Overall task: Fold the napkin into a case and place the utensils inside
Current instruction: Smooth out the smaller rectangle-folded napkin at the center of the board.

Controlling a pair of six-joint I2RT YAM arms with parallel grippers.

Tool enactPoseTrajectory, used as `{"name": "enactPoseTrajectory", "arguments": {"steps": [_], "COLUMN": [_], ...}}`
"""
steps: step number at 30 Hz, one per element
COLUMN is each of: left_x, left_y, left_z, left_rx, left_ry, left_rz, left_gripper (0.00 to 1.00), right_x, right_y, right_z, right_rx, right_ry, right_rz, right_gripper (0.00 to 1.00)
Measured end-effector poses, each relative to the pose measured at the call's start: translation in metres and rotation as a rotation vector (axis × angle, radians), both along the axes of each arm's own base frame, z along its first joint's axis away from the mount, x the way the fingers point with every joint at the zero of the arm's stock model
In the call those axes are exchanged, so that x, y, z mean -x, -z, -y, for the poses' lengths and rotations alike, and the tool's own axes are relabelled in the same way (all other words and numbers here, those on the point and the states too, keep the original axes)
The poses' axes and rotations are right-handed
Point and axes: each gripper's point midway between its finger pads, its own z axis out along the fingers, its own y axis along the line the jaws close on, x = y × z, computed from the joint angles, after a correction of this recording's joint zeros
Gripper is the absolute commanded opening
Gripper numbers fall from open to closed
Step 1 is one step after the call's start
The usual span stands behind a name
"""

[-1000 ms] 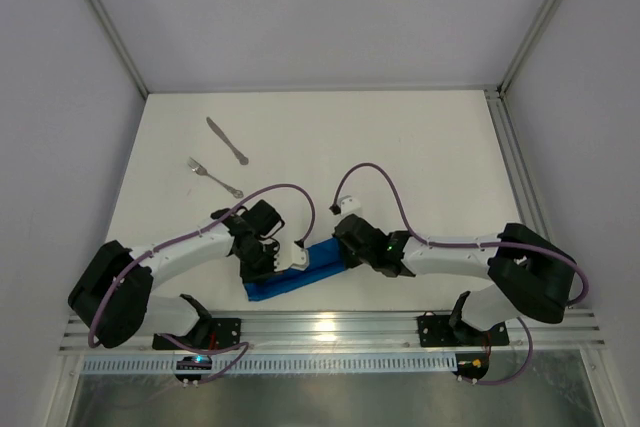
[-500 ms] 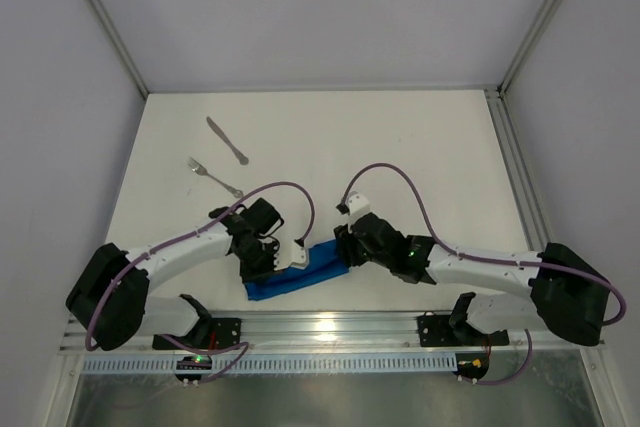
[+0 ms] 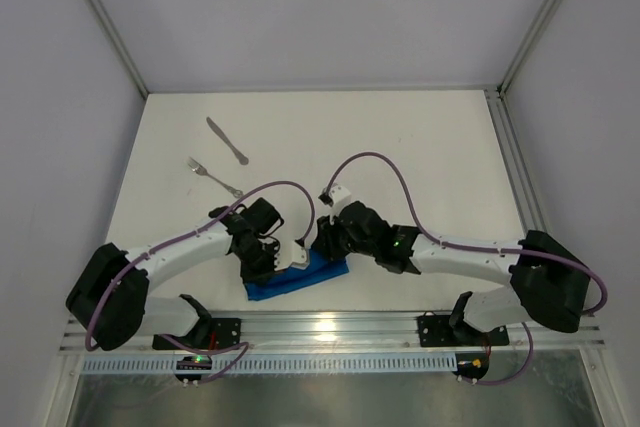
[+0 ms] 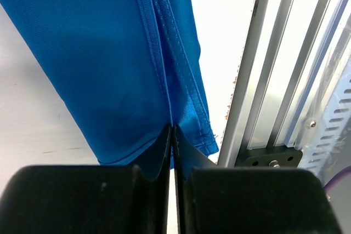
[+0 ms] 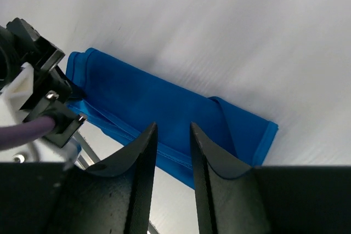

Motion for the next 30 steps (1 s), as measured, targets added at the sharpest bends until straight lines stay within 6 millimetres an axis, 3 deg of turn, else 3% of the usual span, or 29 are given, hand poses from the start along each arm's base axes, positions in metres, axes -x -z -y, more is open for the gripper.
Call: {"name": "enactPoseTrajectory", "arguments": {"steps": [5,11,15,19,21,23,25,28,30], "left_x": [0.005,0.009,0.01,0.008,0.005,-0.002,-0.014,-0.036,-0.043], "left_y": [-0.003,-0.011,-0.022,-0.051,-0.075,-0.099,-0.109,-0.088,-0.048], "left_z": [0.001,0.001,0.002,0.013,0.022,0.03,0.032,0.026,0.014], "left_rx": [0.016,0.029,0.035,0.097,0.164,0.237,0.263,0.212,0.126], "left_ry": [0.002,0.013,0.038,0.076,0.094,0.099,0.078,0.025,0.007], "left_rz": [-0.015,-0.025,-0.035,-0.025,-0.001,0.042,0.105,0.191,0.209], "left_gripper": [0.04,0.17,0.27,0.3,0.32,0.37,0.42,0.47,0.53], "right_x": [0.006,0.015,0.007,0.003,0.003,0.003,0.002,0.002,0.002], "right_y": [0.03,0.08,0.082,0.083,0.083,0.083,0.083,0.083,0.083], "right_z": [-0.012,-0.01,-0.008,-0.006,-0.006,-0.006,-0.006,-0.006,-0.006], "right_rx": [0.006,0.076,0.038,0.012,0.008,0.007,0.006,0.006,0.005], "right_ry": [-0.004,0.015,0.052,0.069,0.07,0.07,0.07,0.068,0.065], "right_rz": [-0.105,-0.237,-0.274,-0.286,-0.285,-0.285,-0.284,-0.285,-0.286], "right_gripper": [0.24,0.17,0.15,0.14,0.14,0.14,0.14,0.14,0.14]}}
